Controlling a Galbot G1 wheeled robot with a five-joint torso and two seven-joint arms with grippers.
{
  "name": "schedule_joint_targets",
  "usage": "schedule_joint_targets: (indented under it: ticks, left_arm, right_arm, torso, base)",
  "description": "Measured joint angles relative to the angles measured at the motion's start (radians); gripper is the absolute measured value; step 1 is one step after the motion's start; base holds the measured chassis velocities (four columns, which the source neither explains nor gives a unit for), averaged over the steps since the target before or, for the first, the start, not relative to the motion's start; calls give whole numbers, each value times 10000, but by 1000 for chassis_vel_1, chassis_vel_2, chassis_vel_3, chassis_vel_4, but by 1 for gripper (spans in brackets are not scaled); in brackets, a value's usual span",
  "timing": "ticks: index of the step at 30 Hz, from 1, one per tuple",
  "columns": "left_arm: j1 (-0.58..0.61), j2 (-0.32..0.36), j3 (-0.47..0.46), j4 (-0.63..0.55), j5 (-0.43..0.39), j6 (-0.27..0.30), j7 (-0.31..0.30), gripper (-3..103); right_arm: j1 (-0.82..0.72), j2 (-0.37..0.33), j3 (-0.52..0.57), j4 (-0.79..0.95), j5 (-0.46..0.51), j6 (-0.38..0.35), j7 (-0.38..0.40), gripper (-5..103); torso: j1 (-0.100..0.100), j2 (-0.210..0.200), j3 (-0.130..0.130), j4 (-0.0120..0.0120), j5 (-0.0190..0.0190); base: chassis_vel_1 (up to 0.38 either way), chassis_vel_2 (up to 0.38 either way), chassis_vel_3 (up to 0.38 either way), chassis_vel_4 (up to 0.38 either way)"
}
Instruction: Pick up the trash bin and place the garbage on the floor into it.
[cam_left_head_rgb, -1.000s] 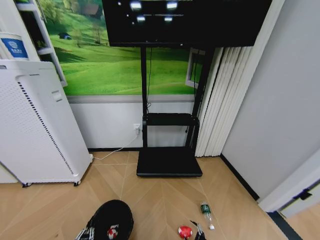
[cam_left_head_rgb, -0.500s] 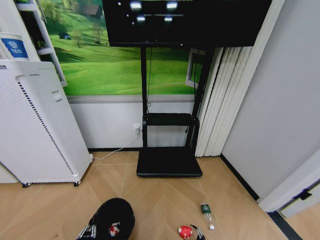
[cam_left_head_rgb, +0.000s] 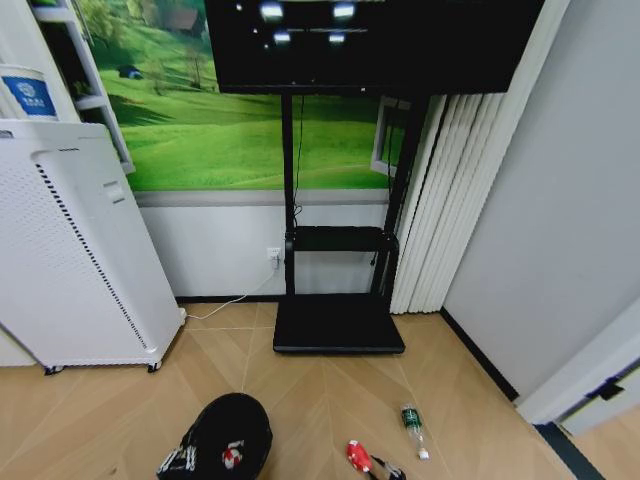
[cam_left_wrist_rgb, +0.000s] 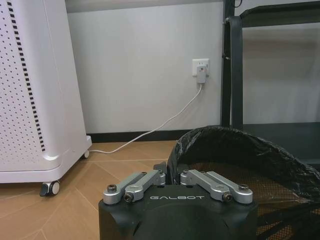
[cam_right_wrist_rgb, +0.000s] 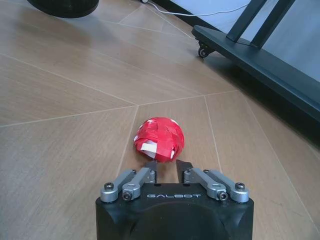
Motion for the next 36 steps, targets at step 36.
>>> schedule_joint_targets:
  ticks: [36]
  left_arm:
    - [200,-192,-132,310,252,-209,132,7]
  right_arm:
    - [-969,-1127,1796,2123,-30,2,591,0]
  torso:
    - [0,1,0,0,1]
  base:
    - [0,0,0,0]
